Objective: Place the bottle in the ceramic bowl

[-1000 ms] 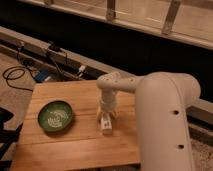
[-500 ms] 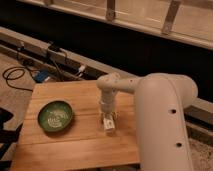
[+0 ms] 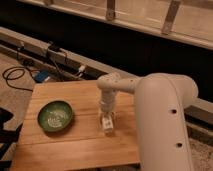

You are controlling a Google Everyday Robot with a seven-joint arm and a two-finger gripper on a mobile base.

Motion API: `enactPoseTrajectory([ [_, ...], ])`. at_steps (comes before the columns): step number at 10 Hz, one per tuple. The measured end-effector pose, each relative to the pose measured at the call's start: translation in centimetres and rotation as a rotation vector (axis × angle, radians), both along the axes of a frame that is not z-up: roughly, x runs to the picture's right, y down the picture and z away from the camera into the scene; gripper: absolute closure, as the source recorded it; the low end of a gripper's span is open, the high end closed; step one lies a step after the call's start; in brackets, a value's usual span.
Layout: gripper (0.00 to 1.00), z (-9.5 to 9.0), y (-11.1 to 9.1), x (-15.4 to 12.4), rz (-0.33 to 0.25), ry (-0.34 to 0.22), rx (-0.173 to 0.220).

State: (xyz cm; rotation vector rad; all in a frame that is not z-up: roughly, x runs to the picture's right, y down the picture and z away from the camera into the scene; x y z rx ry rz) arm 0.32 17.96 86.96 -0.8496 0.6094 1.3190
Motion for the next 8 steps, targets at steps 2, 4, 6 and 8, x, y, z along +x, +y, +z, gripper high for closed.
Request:
enactPoseTrajectory([
  [2,1.0,-0.1,-0.1,-0.2,-0.004,-0.004,0.006],
  [4,1.0,-1.4,-2.0,-1.9,-0.056,-0.037,0.075],
  [6,1.0,-3.7,-5.7,-5.1,-0.111,-0.075,0.141],
  [8,1.0,-4.6,-7.0,-6.4,-0.128,-0.091,0.161],
])
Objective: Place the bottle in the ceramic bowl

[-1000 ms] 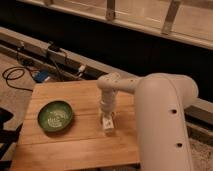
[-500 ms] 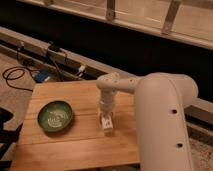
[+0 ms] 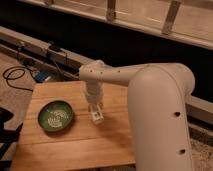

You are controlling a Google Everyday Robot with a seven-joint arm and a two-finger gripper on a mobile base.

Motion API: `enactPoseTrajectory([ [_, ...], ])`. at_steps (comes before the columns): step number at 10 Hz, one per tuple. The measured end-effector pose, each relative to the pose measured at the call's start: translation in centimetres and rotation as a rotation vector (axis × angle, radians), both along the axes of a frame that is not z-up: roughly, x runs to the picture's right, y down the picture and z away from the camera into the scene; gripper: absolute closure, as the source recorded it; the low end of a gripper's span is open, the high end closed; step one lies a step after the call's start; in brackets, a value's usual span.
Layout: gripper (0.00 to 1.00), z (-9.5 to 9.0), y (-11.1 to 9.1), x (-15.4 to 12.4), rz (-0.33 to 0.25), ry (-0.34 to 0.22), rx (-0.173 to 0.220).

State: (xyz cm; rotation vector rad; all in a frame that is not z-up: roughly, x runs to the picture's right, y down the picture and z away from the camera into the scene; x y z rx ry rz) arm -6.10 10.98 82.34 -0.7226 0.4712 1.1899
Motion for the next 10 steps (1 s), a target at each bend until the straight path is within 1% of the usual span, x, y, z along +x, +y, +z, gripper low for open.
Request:
enactPoseTrajectory([
  [2,1.0,0.1,0.0,0.5,0.003,0.007,-0.001],
  [5,1.0,0.0,0.0,0.2,0.002,0.003,0.0],
  [7,1.0,0.0,-0.2,0.3,-0.004,0.005,0.011],
  [9,1.0,-1.3,-1.2,-1.7,-0.067,-0.033,0.058],
  [10,1.0,-2.6,-2.2,-3.7,-0.115,-0.067,0.086],
])
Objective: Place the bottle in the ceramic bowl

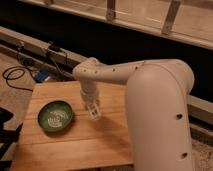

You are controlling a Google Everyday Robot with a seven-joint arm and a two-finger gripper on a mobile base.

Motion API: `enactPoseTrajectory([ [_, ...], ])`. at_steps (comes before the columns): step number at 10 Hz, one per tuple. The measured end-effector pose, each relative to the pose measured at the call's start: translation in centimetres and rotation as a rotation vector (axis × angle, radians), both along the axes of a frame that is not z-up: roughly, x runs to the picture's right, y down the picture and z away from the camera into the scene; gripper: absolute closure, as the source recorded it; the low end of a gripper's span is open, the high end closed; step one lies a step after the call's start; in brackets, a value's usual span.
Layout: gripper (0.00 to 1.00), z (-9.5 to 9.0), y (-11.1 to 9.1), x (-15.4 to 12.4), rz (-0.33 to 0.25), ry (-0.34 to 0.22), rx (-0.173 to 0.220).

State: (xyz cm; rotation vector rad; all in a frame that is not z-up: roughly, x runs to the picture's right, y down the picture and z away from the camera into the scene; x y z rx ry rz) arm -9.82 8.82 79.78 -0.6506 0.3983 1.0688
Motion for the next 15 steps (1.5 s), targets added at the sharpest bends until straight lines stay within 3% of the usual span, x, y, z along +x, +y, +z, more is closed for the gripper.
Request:
enactPoseTrajectory([
  [2,1.0,-2.5,-1.2,-5.3,-0.106,-0.075,0.05],
  [5,1.0,-6.0,-1.2,-14.0,-0.283,-0.204,0.105],
  [7,1.0,-6.1,-1.6,-17.8,-0.366,-0.262,0.111],
  [9,1.0,-5.1,-2.5,-21.1,-0.412,-0.302,0.114],
  [11,0.98,-4.9,-3.0,-21.8,-0.417,-0.312,0.122],
  [15,0.61,-4.7,-3.2,-21.5,-0.414,-0.305,0.123],
])
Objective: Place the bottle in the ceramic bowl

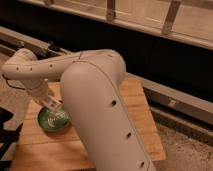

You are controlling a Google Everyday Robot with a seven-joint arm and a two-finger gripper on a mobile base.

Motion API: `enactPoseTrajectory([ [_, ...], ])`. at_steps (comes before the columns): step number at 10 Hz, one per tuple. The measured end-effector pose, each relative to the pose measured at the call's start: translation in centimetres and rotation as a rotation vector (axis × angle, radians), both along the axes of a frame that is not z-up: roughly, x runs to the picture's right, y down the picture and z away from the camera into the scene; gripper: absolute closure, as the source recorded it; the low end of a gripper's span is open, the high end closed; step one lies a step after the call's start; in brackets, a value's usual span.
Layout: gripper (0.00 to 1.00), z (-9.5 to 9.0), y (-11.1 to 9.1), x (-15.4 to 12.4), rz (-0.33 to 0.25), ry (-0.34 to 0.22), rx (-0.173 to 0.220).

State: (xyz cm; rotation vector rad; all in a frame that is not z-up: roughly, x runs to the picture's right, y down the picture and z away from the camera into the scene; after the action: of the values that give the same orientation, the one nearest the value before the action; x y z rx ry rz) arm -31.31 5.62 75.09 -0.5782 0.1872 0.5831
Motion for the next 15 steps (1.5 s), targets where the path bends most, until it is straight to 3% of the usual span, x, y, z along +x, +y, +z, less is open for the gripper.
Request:
enactPoseTrajectory([
  [4,0.22,0.01,0.03,0.02,0.0,0.0,0.0],
  [15,0.2,-0.04,0.08,-0.1,-0.001,-0.002,-0.001],
])
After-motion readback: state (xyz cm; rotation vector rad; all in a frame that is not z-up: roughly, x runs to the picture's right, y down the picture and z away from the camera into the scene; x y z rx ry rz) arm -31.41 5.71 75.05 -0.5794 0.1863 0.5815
